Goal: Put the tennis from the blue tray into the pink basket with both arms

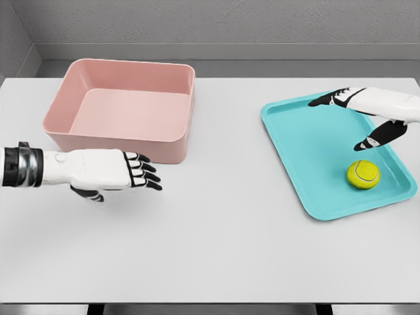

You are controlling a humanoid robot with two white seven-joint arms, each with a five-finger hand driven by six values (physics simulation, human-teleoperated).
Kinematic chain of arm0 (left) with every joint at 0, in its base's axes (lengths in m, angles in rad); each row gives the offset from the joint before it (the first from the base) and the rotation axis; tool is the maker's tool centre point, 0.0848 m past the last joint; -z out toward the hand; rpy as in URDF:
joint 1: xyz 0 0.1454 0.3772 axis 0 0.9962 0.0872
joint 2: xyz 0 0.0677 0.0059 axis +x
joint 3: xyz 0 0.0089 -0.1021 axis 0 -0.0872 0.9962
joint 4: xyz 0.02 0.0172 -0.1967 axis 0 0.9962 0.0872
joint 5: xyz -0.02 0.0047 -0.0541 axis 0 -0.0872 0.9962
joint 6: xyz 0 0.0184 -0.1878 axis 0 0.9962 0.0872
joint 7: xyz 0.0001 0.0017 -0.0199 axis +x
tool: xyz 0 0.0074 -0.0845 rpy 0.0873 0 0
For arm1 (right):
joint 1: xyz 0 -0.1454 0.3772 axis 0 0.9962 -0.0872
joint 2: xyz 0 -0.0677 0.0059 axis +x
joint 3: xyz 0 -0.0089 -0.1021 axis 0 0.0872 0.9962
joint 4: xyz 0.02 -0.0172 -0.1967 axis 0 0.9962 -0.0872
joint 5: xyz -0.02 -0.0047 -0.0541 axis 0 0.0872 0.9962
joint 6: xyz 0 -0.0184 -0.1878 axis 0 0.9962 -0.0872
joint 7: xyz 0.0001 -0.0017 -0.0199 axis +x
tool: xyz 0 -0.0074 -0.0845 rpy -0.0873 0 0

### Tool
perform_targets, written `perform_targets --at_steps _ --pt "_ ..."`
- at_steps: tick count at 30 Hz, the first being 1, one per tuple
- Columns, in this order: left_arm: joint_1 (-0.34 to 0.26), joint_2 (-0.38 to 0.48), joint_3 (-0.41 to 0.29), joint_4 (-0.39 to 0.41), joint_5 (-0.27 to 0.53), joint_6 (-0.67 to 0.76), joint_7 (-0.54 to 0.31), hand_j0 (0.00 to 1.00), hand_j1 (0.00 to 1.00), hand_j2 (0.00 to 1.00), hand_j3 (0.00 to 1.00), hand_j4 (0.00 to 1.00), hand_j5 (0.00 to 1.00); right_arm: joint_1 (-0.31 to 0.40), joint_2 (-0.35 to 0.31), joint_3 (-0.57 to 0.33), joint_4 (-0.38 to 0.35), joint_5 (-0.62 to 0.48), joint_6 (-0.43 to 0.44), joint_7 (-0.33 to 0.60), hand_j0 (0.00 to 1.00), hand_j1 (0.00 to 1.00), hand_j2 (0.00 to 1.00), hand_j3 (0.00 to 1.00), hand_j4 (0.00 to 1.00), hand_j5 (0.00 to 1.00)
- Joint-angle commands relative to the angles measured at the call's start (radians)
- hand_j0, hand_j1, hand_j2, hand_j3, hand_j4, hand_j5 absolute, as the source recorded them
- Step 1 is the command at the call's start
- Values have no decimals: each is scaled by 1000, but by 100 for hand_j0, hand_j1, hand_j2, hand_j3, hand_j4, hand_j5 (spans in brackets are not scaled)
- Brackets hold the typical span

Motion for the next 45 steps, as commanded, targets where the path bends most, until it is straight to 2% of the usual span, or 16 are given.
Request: perform_targets --at_steps 1,7,12,13,14,19,21,27,31,42,43,45 --pt "2 1 -2 0 6 2 -4 100 100 100 100 100 100 0 -16 0 -7 -6 -6 -4 100 100 100 100 100 100" --pt "8 3 -3 0 8 2 1 100 100 100 100 100 100 9 -62 0 -22 -3 -14 -28 100 100 100 100 100 100" --pt "11 3 -3 0 6 2 -1 100 100 100 100 100 100 66 -68 0 -10 5 -14 -24 100 100 100 100 100 100" --pt "11 3 -3 0 6 2 -1 100 100 100 100 100 100 66 -77 -1 -5 54 -8 -22 100 100 100 100 100 100" --pt "11 3 -3 0 8 2 -1 100 100 100 100 100 100 66 -77 -1 8 86 -8 -22 100 100 100 100 100 100" --pt "12 9 -3 0 6 2 -3 100 100 100 100 100 100 87 -76 0 48 92 -8 -19 100 100 100 100 100 100" --pt "8 10 -3 0 6 2 -3 100 100 100 100 100 100 90 -68 0 70 128 -8 -21 100 100 100 100 100 100" --pt "11 7 0 0 3 2 -1 100 100 100 100 100 100 121 -65 0 71 157 -8 -22 100 100 100 100 100 100" --pt "-64 33 4 0 1 2 -1 100 100 100 100 100 100 137 -65 0 71 157 -8 -22 100 100 100 100 100 100" --pt "-46 16 6 0 -2 2 -1 100 100 100 100 100 100 150 -48 16 68 158 -9 -21 100 100 100 100 100 100" --pt "-38 -25 4 0 0 2 -1 100 100 100 100 100 100 150 -47 22 68 158 -8 -21 100 100 100 100 100 100" --pt "-38 -39 4 0 1 2 -1 100 100 100 100 100 100 150 -40 29 68 158 -8 -21 100 100 100 100 100 100"
